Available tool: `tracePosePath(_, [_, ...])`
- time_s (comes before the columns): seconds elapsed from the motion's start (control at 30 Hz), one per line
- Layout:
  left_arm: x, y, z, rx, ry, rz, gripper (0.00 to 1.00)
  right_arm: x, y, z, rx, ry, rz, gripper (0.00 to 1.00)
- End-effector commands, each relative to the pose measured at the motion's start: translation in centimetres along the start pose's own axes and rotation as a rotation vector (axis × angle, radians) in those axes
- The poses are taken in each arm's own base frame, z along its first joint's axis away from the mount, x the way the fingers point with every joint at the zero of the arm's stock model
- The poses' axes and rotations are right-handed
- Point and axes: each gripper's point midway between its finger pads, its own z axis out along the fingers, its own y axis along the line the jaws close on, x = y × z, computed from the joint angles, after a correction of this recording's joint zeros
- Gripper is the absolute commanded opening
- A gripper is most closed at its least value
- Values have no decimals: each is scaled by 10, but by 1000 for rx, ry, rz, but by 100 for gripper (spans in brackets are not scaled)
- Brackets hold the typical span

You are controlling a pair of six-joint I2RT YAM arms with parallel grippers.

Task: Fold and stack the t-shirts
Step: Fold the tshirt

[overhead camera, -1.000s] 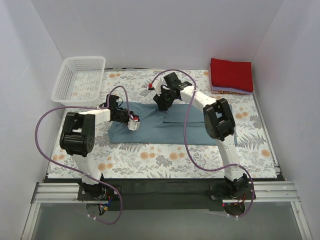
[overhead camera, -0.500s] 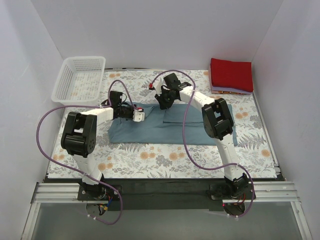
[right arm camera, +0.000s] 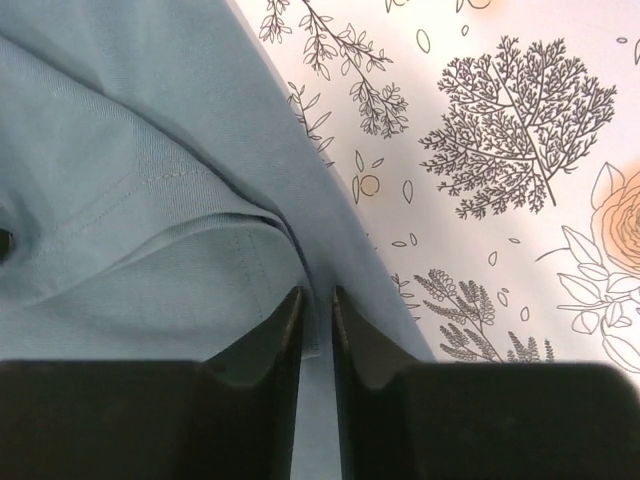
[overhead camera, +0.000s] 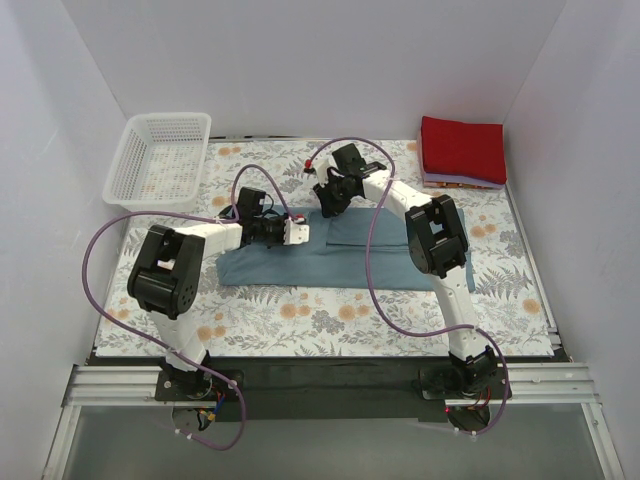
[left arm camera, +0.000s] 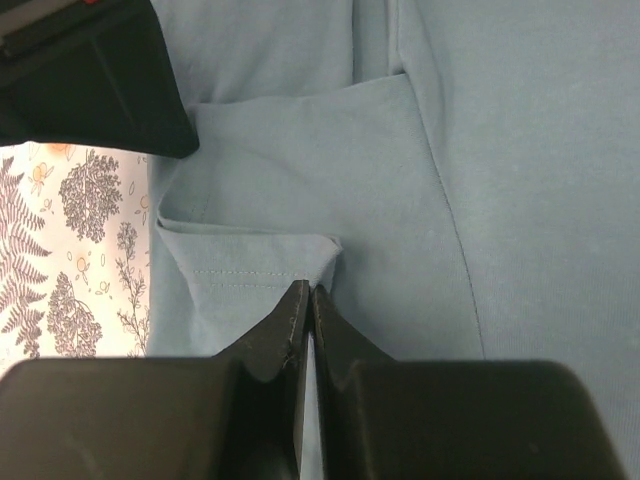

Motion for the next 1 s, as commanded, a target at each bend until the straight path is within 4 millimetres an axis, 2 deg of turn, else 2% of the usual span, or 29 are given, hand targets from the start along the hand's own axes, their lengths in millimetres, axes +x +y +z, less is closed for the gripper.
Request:
tracePosePath(0.0, [3,4,-3,-27,30,-39,2,-11,-6,-2,9,-27,8,25])
tracePosePath(0.03, [4,3,-3,-26,35,-47,13,-12,-5,-3,8,-28,8,29])
tracePosePath(0.1, [3,-2,-5,-7,45,-86,23,-21,-6,-14,16,-49,11,36])
tracePosePath(0.13, [-2,3,-8,-10,41,-94,31,-24,-6,-18,15,-56,12,38])
tracePosePath(0.17, [-6,4,-11,-10,41,-117,34,-28,-7,-23,19,-66,13,41])
tracePosePath(0.2, [-17,9,-19,-21,32,-145,35,-37,-11,-37,34,-91,13,45])
tracePosePath(0.27, [-32,23,-33,-67,13,-284,39,-47,-15,-54,46,-121,20,51])
tracePosePath(0.3, [-43,35,-47,-123,17,-323,47,-51,-21,-73,64,-143,27,53])
tracePosePath(0.33, [-51,43,-54,-170,16,-476,50,-53,-23,-82,65,-157,35,55])
tracePosePath(0.37, [-59,48,-62,-205,12,-544,53,-54,-25,-92,72,-164,38,56])
tracePosePath(0.43, [-72,49,-80,-258,17,-716,54,-49,-32,-118,94,-173,40,57])
tracePosePath(0.47, [-76,49,-84,-275,14,-763,54,-43,-32,-124,99,-165,45,57])
tracePosePath(0.5, [-78,49,-88,-300,11,-819,55,-42,-35,-140,114,-175,45,57])
tracePosePath(0.57, [-83,53,-92,-352,-6,-957,54,-27,-33,-145,104,-149,50,56])
tracePosePath(0.6, [-80,55,-92,-369,-1,-1011,49,-23,-33,-152,105,-143,59,54])
tracePosePath(0.67, [-70,50,-85,-366,9,-1179,40,-16,-25,-153,68,-128,82,52])
tracePosePath(0.7, [-63,49,-86,-357,5,-1239,31,-11,-22,-156,54,-113,103,52])
tracePosePath(0.77, [-56,35,-76,-278,-3,-1393,23,2,-13,-157,16,-87,132,50])
tracePosePath(0.8, [-54,33,-76,-253,-6,-1430,17,11,-17,-160,17,-73,150,49])
tracePosePath(0.87, [-51,16,-67,-165,30,-1492,14,40,-17,-162,-4,3,195,47])
tracePosePath(0.9, [-50,11,-66,-151,39,-1524,14,54,-25,-168,5,32,193,45])
tracePosePath(0.97, [-40,-12,-59,-157,104,-1590,22,93,-23,-174,-4,149,225,45])
